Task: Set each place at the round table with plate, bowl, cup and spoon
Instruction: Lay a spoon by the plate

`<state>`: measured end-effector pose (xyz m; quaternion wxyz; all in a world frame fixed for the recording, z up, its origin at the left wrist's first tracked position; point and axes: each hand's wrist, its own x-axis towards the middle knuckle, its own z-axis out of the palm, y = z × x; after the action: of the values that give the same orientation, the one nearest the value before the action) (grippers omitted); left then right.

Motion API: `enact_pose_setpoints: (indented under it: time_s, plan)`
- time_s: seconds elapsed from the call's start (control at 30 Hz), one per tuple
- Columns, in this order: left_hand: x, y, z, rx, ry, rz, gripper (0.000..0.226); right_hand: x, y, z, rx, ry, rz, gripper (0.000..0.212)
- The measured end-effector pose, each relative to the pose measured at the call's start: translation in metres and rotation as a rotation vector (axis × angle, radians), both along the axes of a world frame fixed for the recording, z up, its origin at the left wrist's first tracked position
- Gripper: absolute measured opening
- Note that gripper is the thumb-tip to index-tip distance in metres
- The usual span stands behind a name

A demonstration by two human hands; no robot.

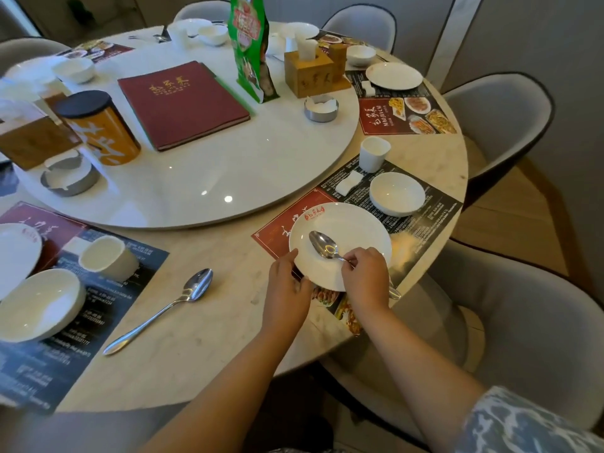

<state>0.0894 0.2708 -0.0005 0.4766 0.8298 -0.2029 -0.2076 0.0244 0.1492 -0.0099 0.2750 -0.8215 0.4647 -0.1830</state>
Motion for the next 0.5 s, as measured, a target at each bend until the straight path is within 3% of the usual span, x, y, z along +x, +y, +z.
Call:
enact_pose_setpoints:
  time_s: [0.17, 0.33, 0.5]
  plan:
    - [0.015, 0.037, 0.004, 0.043, -0.228, -0.032, 0.031, 0.001, 0.018, 0.008, -0.089, 0.067, -0.002, 0.028]
    - [0.048, 0.114, 0.0, 0.135, -0.44, 0.098, 0.023, 0.019, 0.077, 0.014, -0.029, -0.152, 0.121, 0.015]
    - [0.084, 0.193, -0.011, 0.267, -0.407, 0.204, 0.027, 0.043, 0.153, 0.004, 0.056, -0.159, 0.288, 0.016]
